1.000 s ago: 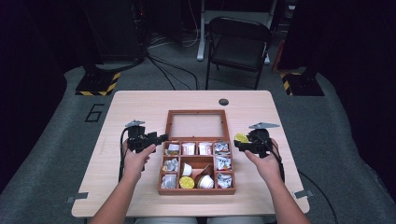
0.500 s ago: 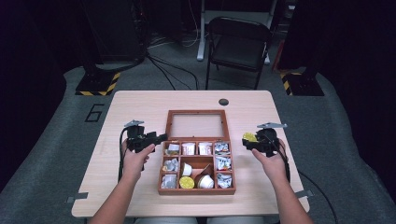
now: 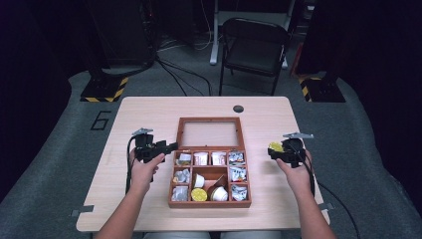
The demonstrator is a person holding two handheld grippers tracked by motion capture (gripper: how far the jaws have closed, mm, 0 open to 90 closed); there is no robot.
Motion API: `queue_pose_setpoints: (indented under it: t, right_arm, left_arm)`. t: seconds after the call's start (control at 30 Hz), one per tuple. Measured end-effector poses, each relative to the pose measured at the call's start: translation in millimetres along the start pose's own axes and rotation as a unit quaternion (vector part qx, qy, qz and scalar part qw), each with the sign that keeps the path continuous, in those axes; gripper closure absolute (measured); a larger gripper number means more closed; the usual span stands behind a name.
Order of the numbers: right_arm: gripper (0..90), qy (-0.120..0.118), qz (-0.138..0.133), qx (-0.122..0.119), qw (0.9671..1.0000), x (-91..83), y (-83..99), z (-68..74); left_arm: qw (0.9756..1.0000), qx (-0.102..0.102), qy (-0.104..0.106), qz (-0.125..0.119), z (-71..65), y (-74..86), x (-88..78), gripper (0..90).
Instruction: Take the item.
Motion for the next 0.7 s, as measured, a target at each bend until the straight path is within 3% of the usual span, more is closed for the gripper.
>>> queue_pose_setpoints:
  t: [0.4, 0.7]
  right_arm:
    - [37.3, 0.033, 0.018, 0.02, 0.9991, 7.3, 13.5, -18.9]
    - [37.3, 0.047, 0.031, 0.021, 0.9982, 11.8, 21.1, -26.6]
  left_arm:
    - [1.0, -0.001, -0.001, 0.0, 0.5, 0.2, 0.3, 33.8]
    - [1.0, -0.004, 0.0, 0.001, 0.8, 0.5, 0.1, 33.8]
Point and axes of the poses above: each handheld gripper's, and its own axes: x roughly forward along the jaws, y roughly out of its underside, z roughly to its left, the point moved 4 cm from there along x, roughly forward along the jaws, and after that the axes turned 9 degrees about -z, right-handed, at the moved point
